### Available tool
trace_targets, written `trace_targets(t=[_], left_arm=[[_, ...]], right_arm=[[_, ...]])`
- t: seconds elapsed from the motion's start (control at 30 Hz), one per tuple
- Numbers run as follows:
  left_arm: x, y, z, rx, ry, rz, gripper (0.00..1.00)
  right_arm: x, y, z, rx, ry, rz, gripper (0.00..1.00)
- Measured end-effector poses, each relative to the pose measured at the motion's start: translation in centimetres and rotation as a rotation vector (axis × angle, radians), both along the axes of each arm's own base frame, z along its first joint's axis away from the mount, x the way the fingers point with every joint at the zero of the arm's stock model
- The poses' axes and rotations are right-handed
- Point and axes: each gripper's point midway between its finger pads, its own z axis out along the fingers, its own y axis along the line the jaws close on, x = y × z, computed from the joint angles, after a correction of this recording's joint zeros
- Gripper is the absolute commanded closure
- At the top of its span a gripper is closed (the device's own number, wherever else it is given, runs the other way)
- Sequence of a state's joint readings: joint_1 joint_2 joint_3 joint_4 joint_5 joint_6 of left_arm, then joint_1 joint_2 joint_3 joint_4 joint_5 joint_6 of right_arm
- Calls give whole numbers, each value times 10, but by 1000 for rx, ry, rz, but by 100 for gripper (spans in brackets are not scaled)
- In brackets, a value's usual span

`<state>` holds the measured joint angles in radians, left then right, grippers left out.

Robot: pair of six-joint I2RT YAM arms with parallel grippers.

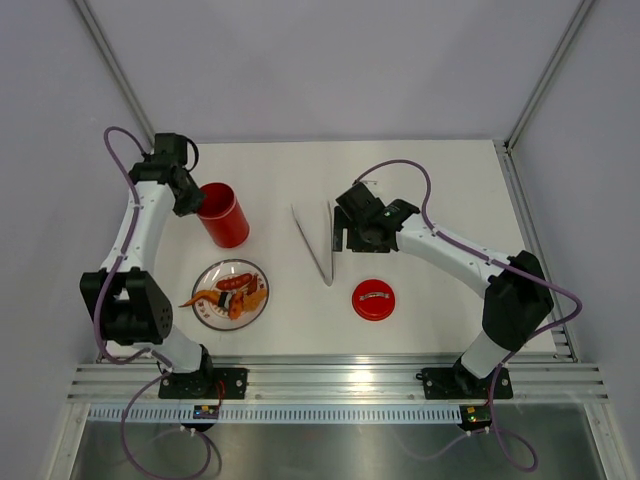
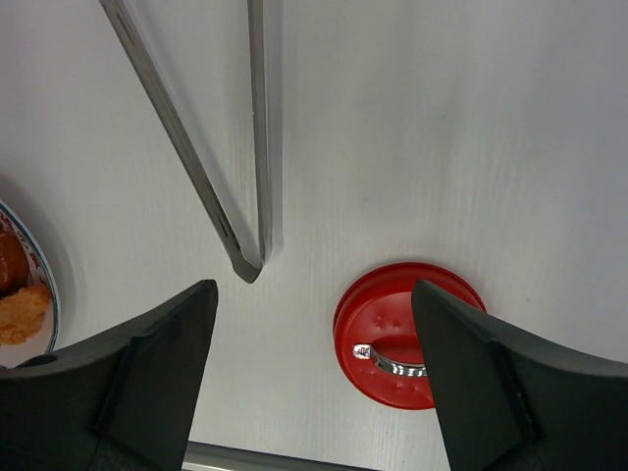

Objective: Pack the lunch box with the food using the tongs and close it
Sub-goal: Pick up the packing box from the center of the board, then place the packing box at the center of the board.

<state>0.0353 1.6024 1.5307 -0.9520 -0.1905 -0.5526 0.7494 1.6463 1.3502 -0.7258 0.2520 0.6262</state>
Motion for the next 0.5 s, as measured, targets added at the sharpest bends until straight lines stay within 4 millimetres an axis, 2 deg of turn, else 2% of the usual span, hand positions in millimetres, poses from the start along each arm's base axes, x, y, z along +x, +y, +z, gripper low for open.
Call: trace_targets(t=[0.1, 0.2, 0.5], left_arm=[[-19, -6, 1, 42, -6, -20, 100], [-30, -15, -1, 54, -13, -50, 100], [-20, -14, -7, 69, -67, -42, 100]], right_arm=[[-2, 3, -2, 7, 6, 8, 12], [0, 5, -2, 12, 2, 11, 12], [-2, 11, -2, 21, 2, 25, 12]])
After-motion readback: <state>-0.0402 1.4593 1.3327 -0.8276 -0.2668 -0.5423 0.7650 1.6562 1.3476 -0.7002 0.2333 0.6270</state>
